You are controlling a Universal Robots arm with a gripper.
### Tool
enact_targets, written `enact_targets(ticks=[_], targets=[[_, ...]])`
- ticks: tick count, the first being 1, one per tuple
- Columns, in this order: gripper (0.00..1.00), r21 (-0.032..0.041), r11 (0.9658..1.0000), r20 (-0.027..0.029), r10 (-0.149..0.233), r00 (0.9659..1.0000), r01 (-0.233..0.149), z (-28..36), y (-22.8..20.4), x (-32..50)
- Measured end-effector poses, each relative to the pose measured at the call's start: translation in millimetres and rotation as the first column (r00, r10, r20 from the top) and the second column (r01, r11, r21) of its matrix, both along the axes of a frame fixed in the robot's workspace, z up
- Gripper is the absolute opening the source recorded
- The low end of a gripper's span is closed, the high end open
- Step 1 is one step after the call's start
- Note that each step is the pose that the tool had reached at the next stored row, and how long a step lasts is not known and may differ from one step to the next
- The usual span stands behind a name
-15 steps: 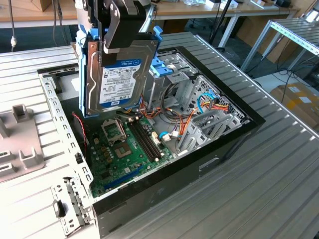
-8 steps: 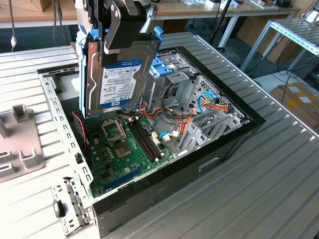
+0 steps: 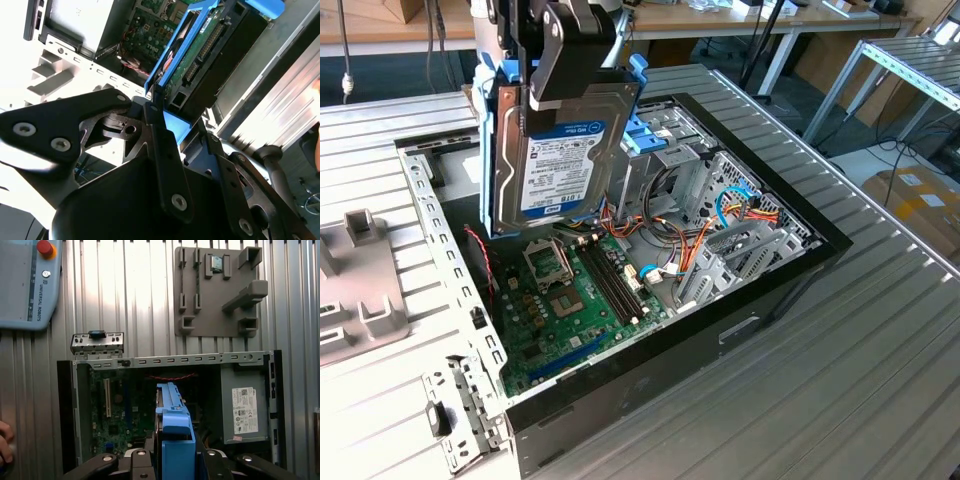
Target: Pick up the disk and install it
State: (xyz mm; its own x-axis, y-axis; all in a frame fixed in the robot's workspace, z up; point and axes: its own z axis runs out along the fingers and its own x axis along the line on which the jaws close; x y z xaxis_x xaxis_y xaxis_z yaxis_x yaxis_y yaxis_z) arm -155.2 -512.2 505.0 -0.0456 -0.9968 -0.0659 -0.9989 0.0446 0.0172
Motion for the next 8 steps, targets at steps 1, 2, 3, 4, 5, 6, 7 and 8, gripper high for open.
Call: enact_targets(ticks=[1,2,3,4,5,6,7,8], targets=[[0.37,-0.0008,1.0000,0.0000,0.000,1.0000,0.000,0.0,0.0,1.1],[0.37,-0.0010,1.0000,0.0000,0.000,1.0000,0.000,0.0,0.0,1.0],[0.37,-0.0010,1.0000,0.0000,0.000,1.0000,0.000,-0.1,-0.1,1.0],[0.37,-0.0010,1.0000,0.0000,0.000,1.0000,0.000,-0.1,-0.1,1.0],[0.37,-0.0010,1.0000,0.0000,0.000,1.0000,0.000,-0.1,-0.1,1.0],[0.37,-0.0010,1.0000,0.0001,0.000,1.0000,0.000,-0.1,-0.1,1.1],[0.37,-0.0010,1.0000,0.0000,0.000,1.0000,0.000,-0.1,-0.1,1.1],[0.37,-0.0010,1.0000,0.0000,0.000,1.0000,0.000,-0.1,-0.3,1.1]])
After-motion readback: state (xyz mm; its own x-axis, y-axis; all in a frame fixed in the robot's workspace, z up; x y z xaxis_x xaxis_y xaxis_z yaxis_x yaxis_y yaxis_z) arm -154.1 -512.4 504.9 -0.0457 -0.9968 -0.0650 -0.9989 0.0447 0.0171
